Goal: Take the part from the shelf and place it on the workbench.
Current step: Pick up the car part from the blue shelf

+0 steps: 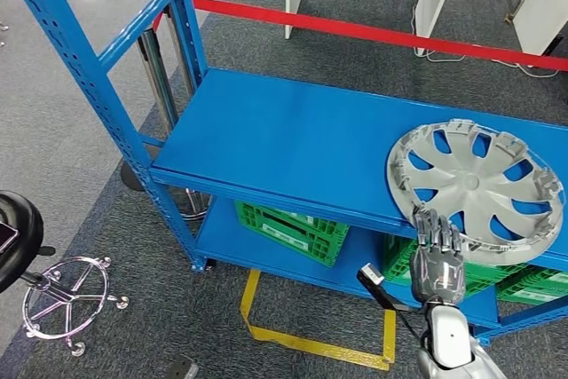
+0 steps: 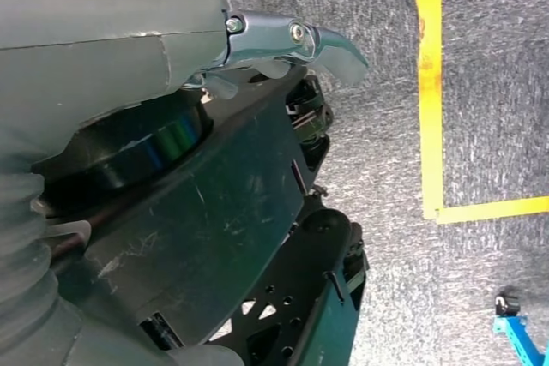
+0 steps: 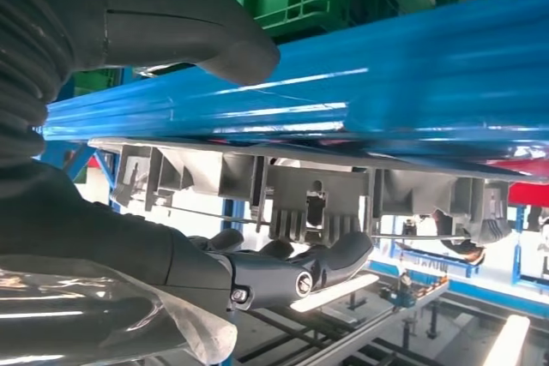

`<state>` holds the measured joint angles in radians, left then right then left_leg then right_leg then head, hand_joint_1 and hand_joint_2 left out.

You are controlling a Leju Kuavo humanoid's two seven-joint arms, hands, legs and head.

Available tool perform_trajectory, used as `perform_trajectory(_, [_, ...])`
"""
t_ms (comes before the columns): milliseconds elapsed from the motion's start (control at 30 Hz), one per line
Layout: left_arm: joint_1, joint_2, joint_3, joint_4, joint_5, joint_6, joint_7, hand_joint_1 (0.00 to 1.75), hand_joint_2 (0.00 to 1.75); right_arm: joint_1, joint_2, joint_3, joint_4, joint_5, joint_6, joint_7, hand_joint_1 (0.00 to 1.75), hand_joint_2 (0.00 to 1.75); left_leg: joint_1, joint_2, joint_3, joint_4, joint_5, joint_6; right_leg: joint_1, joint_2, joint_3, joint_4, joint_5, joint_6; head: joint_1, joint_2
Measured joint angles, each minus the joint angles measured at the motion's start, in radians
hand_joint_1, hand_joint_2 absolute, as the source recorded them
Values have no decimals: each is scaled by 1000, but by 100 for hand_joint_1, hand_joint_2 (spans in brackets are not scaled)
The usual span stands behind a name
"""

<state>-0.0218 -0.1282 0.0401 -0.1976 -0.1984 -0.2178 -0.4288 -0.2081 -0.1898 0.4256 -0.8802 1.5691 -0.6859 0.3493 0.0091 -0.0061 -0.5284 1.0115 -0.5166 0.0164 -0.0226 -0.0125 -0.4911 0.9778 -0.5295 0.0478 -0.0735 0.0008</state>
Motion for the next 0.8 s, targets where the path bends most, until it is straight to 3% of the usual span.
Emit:
perform_trajectory(500, [1, 1, 9, 0, -2, -1, 3, 0, 175, -19, 5, 0, 6, 0, 0, 23, 0, 175, 0, 0, 0, 0, 0, 0, 0, 0, 0, 0, 0, 0, 0, 0])
perform_trajectory(800, [3, 4, 10, 0, -3, -1, 3, 0, 175, 2, 5, -10, -73, 0, 0, 22, 0, 175, 0, 0, 0, 0, 0, 0, 0, 0, -1, 0, 0, 0, 0, 0])
